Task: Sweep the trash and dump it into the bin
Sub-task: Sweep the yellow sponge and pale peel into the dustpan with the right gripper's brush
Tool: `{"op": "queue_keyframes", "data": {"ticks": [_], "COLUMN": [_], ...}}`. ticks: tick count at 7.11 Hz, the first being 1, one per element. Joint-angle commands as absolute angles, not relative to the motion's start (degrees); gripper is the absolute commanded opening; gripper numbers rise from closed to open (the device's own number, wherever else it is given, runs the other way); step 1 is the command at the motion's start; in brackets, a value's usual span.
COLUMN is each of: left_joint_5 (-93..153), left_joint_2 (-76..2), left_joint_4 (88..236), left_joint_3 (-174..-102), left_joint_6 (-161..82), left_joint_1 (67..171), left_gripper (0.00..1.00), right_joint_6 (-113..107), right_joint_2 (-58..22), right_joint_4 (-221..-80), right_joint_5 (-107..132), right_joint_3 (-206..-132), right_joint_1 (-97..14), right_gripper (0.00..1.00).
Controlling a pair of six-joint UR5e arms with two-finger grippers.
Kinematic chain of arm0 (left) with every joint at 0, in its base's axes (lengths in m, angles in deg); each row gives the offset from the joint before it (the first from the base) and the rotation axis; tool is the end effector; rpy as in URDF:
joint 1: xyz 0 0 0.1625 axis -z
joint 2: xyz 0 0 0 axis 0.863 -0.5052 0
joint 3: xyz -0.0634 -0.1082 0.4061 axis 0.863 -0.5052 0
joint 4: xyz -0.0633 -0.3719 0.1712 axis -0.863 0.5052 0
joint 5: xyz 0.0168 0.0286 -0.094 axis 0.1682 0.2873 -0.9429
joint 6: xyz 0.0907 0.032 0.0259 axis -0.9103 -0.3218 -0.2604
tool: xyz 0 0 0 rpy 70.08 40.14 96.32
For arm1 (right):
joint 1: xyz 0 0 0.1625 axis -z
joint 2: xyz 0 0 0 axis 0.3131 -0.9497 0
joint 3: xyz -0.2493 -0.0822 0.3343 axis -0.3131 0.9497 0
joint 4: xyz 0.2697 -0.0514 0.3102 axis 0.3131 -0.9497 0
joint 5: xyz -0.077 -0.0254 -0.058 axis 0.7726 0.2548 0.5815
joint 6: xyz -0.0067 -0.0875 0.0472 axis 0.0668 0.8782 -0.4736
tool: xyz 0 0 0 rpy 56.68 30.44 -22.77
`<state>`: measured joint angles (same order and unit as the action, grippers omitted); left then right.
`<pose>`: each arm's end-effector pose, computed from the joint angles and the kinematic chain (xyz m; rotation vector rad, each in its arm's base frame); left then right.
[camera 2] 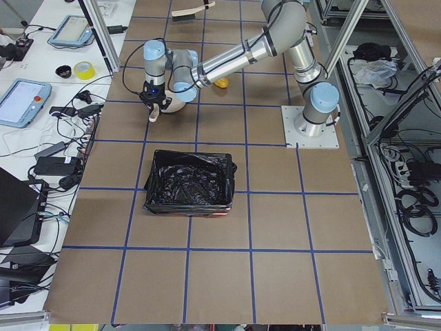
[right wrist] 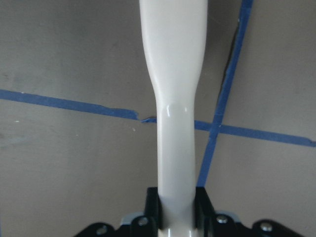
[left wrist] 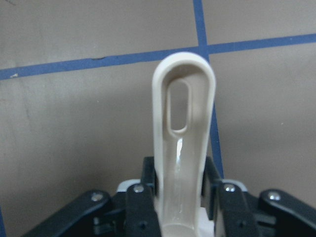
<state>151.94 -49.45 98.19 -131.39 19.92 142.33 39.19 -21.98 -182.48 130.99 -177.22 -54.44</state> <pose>-0.0258 -0.7022 0.2671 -2.0209 2.3045 -0.3879 -0.0455 -0.5625 0.2770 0.2350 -3.0872 -0.2629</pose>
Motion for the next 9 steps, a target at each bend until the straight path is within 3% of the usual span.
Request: {"op": "queue_keyframes", "data": {"ticks": [1,5,9], "left_joint_5": [159.30,159.39,160.35], "left_joint_2": [-49.33,-50.03,-49.77], "left_joint_4": [100.85,103.33,103.42], "left_joint_3": [-131.24,-130.98,-130.98], "left_joint_6": [21.90,22.08,21.91], "left_joint_1": [147.00,148.86,148.86], "left_gripper": [0.00,0.00,0.00], "right_joint_6": [26.63,0.52,-6.99], "right_joint_2": [-22.67,-22.06,-13.64], "right_joint_4": [-179.90,-179.27,-185.93], "right_joint_5": [131.13,130.17,118.76], "right_joint_3": [-177.21,-177.12,-171.77], "right_joint_1": [-61.17,-77.17,-85.18], "right_gripper": [0.22,0.16,0.14]}}
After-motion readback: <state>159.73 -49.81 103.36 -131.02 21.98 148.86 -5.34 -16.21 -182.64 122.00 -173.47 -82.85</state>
